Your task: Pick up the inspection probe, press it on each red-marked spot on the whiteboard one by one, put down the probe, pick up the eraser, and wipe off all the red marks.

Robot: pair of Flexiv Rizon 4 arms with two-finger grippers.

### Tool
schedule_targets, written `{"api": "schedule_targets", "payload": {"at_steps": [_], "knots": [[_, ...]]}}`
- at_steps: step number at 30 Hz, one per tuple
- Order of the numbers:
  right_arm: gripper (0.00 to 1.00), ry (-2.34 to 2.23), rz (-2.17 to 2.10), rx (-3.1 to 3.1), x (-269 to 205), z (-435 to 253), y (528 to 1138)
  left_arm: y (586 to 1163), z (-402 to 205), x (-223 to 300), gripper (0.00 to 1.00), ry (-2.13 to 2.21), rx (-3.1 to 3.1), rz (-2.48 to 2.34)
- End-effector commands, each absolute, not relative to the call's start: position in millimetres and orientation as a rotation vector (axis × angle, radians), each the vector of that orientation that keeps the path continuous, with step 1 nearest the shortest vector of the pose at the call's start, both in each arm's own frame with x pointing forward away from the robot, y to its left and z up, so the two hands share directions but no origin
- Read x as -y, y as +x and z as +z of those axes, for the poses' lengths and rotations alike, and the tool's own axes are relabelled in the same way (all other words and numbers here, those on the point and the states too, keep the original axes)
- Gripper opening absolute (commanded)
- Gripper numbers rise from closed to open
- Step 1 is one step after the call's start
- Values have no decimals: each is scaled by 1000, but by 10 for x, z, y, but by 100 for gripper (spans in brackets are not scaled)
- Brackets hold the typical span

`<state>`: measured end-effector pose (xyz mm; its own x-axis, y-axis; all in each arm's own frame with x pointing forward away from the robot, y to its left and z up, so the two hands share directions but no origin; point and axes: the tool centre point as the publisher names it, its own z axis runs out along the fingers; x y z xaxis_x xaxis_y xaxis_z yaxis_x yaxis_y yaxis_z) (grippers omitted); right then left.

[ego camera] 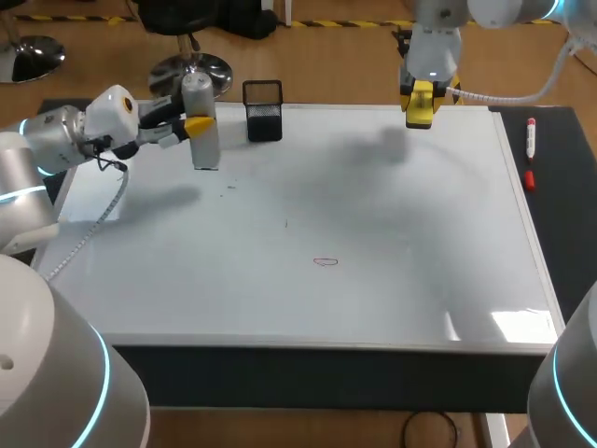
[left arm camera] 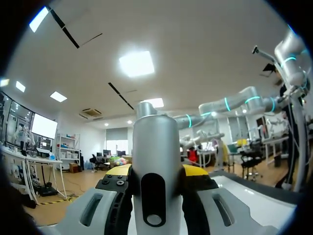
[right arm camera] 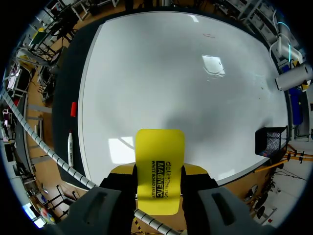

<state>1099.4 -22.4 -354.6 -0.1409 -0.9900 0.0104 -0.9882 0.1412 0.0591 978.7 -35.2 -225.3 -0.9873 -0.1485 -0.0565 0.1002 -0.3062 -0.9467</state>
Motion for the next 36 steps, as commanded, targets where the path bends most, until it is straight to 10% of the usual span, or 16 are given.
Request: {"api": "schedule_targets", "payload": {"at_steps": [1,36], "knots": [[0,2029,-55,2334,233,-3529,10996,9864,-2322,246,0,-59,-1738,-2435],[0,2117,-46,2255,-14,-3504,10798,9915,-2343,182,0,-79,-1742,-2435]]}}
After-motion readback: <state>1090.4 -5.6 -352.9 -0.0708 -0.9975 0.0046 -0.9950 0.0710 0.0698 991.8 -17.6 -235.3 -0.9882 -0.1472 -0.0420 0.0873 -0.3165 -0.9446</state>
